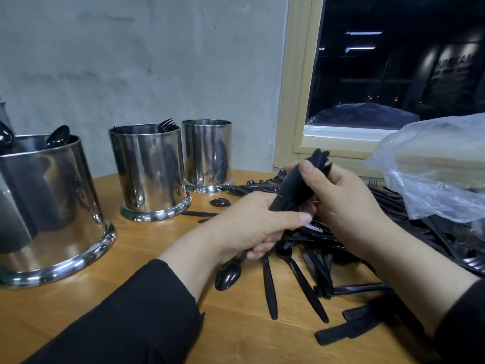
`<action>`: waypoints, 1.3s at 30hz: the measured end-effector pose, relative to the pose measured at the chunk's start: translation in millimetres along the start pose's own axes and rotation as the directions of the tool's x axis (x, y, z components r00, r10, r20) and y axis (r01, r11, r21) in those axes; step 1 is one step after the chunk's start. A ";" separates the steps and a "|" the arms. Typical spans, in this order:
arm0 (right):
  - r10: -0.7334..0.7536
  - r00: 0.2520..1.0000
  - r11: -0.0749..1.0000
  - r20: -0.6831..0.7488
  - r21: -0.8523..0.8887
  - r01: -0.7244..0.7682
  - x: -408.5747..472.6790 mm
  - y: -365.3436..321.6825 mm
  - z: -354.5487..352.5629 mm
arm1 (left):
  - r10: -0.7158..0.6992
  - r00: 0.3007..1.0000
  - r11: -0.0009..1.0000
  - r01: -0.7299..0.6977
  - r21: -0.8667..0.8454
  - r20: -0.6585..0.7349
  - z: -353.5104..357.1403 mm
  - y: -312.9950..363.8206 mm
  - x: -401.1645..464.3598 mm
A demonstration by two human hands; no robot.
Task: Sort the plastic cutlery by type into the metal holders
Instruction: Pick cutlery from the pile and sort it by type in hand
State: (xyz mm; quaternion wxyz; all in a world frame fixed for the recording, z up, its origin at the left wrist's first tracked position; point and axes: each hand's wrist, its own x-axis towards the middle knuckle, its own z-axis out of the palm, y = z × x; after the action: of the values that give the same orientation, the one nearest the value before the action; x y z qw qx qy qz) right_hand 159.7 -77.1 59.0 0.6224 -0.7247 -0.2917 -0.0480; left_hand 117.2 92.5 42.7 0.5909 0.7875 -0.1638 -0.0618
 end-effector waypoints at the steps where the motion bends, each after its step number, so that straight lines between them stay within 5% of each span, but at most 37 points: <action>1: 0.002 1.000 1.000 -0.019 -0.025 -0.002 -1.2 -2.4 2.0 | -0.006 1.000 1.000 0.006 0.030 0.006 0.9 0.6 -0.4; 10: 0.000 0.970 0.999 -0.243 -0.051 -0.013 2.4 -18.3 9.8 | 0.064 0.981 0.991 -0.040 0.132 -0.184 -7.9 -3.6 6.6; 16: 0.062 0.958 0.997 -0.280 0.059 -0.047 18.0 -21.3 13.4 | 0.167 0.939 0.982 -0.185 -0.035 -0.301 -7.5 -4.6 7.6; 26: 0.106 0.992 0.993 -0.074 -0.049 -0.109 53.2 -32.9 34.7 | 0.237 0.802 0.971 -0.194 0.137 -0.548 -26.0 -10.5 12.4; 30: 0.066 0.998 0.995 -0.017 -0.068 -0.067 72.4 -39.9 46.0 | 0.163 0.744 0.970 -0.240 -0.031 -0.648 -31.9 -6.9 12.4; 36: 0.171 0.970 0.984 0.173 -0.088 -0.157 98.7 -50.4 61.6 | 0.121 0.523 0.944 -0.323 -0.065 -0.844 -58.5 -12.4 9.2; 39: 0.257 0.937 0.966 0.237 -0.043 -0.254 106.1 -52.8 69.2 | 0.143 0.485 0.961 -0.275 0.004 -0.863 -66.8 -14.0 3.7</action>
State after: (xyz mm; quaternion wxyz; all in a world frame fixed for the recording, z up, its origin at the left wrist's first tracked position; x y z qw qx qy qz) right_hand 201.5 28.7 135.8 0.5793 -0.7605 -0.2679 0.1198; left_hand 142.7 155.5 49.4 0.6488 0.6473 0.0586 0.3957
